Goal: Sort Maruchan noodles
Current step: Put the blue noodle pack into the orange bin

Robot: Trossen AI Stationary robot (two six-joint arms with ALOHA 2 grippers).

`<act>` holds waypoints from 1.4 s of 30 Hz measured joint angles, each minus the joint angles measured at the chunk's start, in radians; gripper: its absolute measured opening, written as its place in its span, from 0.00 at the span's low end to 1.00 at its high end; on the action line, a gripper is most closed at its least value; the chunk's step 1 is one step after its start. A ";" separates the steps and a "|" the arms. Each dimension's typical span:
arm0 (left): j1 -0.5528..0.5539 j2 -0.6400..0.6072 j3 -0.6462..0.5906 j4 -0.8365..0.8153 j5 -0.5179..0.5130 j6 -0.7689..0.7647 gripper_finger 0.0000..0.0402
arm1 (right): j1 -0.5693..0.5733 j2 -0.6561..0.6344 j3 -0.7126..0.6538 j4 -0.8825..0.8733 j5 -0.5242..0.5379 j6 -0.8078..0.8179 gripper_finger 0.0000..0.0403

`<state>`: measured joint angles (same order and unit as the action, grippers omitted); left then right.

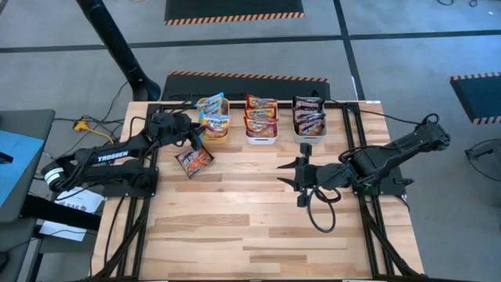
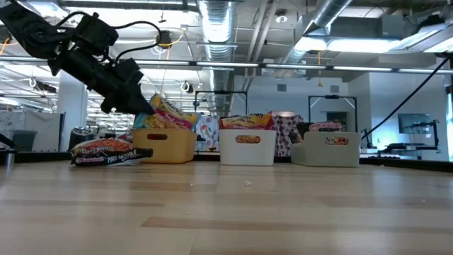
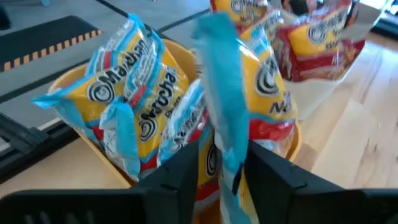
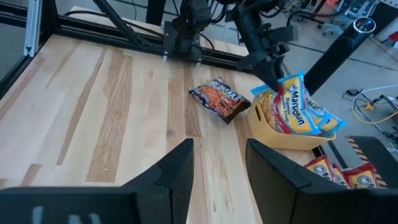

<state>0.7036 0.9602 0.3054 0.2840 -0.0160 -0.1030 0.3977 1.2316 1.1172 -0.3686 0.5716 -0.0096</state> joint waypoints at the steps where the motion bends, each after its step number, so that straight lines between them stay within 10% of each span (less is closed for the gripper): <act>1: 0.000 -0.007 0.000 0.003 0.000 -0.010 0.30 | 0.000 0.000 0.000 -0.003 0.000 0.002 0.42; 16: 0.000 -0.216 0.000 0.000 0.004 -0.079 0.39 | 0.000 0.000 0.000 -0.040 0.000 0.020 0.42; 23: -0.031 -0.265 0.000 0.113 0.174 -0.196 0.35 | 0.000 0.000 0.000 -0.054 0.000 0.047 0.42; 42: -0.127 0.103 0.356 -0.264 0.107 -0.014 0.27 | -0.008 0.000 0.000 -0.067 0.002 0.063 0.42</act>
<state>0.5765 1.0631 0.6615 0.0195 0.0910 -0.1173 0.3901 1.2320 1.1168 -0.4352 0.5732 0.0536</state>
